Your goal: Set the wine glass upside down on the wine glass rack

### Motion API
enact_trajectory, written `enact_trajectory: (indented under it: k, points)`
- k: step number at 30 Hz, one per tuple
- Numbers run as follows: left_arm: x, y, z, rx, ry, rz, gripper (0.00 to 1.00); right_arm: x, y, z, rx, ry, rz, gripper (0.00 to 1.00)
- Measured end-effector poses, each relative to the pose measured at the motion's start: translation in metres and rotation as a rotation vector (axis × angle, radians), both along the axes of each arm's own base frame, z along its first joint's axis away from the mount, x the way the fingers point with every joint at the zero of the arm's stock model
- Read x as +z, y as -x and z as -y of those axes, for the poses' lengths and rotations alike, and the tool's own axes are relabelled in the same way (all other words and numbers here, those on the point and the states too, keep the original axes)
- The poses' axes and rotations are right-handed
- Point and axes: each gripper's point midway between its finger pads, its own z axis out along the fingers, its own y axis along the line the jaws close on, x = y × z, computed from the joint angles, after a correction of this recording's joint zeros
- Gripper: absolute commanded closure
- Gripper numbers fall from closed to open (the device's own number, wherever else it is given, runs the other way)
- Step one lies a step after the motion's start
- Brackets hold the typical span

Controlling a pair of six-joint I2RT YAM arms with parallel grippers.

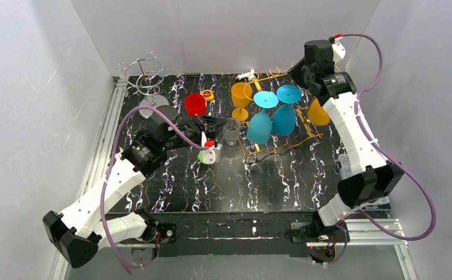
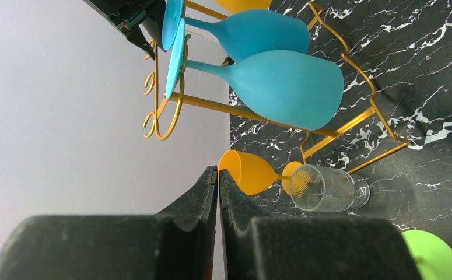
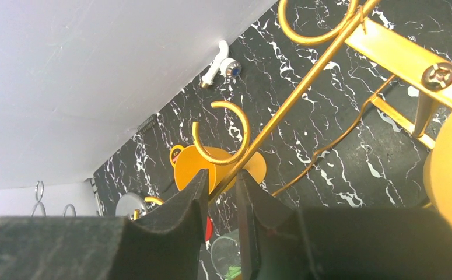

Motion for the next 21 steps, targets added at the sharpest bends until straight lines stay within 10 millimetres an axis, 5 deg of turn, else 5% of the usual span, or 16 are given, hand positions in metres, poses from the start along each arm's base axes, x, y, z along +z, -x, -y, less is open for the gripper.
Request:
enact_trajectory:
  k: [9,21]
  points:
    - [0.004,0.001,-0.004,0.006,0.009,0.010,0.96,0.002,-0.012,-0.004,0.014,0.024,0.001,0.87]
    - [0.005,0.000,-0.006,0.010,0.011,0.012,0.96,0.004,-0.012,-0.010,0.139,0.142,-0.060,0.96]
